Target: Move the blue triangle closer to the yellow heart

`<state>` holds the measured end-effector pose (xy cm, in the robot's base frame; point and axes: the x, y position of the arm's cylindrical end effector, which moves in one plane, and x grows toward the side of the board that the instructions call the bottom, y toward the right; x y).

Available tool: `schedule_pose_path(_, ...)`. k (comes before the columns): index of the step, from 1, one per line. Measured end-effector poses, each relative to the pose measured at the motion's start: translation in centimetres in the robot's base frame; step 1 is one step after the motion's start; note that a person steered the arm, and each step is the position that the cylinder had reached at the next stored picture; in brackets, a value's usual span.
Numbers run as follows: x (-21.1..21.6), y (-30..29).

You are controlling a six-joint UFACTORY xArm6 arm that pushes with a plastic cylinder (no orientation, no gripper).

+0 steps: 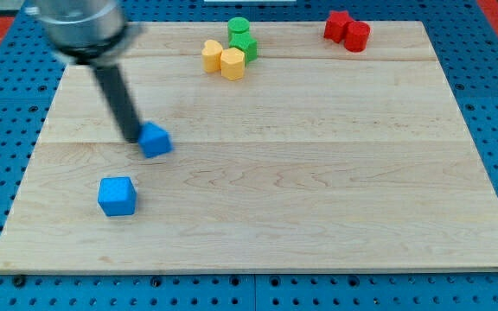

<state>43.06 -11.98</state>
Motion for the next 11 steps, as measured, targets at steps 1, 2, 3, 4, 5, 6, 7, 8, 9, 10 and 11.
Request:
schedule_pose_path(1, 0.4, 4.9)
schedule_pose_path(2, 6.8, -0.1)
schedule_pose_path(3, 7.9, 3.3)
schedule_pose_path(4, 4.1, 5.3)
schedule_pose_path(5, 0.8, 4.3)
schedule_pose_path(6, 3.2, 6.9)
schedule_pose_path(7, 4.5, 10.4)
schedule_pose_path(8, 0.5, 9.0)
schedule_pose_path(9, -2.7, 3.8)
schedule_pose_path(10, -5.4, 1.5)
schedule_pose_path(11, -9.0, 0.6)
